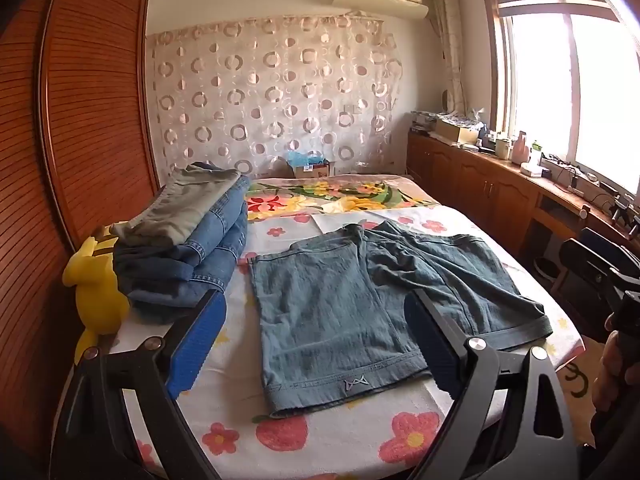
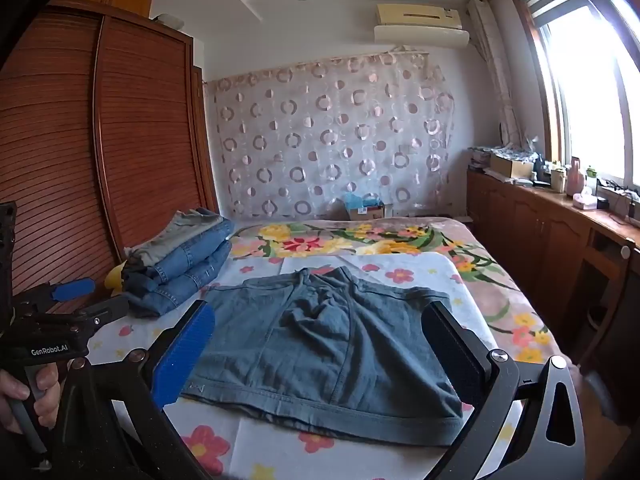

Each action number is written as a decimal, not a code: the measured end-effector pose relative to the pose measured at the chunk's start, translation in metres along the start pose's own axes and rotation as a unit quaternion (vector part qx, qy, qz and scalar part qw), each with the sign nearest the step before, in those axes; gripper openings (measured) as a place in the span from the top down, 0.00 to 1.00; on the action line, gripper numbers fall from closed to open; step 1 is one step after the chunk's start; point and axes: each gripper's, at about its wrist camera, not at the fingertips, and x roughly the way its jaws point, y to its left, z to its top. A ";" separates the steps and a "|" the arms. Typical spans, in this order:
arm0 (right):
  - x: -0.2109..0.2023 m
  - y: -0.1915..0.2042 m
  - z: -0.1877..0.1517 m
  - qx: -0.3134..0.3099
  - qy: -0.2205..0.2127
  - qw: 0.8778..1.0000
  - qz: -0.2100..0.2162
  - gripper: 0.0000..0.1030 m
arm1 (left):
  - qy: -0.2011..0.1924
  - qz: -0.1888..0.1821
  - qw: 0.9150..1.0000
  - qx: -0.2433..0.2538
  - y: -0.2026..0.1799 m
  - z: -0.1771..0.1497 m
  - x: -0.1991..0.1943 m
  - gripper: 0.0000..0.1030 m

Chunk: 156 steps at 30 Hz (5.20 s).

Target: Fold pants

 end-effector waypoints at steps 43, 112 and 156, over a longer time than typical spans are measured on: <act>-0.002 0.002 0.000 -0.001 -0.005 1.000 0.003 0.00 | -0.006 0.000 1.000 0.000 0.000 0.003 -0.003 0.11; 0.014 -0.006 0.001 0.005 -0.003 1.000 -0.011 0.00 | 0.029 -0.045 0.999 0.012 -0.004 0.004 0.028 0.11; 0.173 -0.090 0.072 0.057 0.260 0.963 -0.033 0.61 | 0.154 -0.099 0.982 0.054 -0.030 -0.003 0.148 0.11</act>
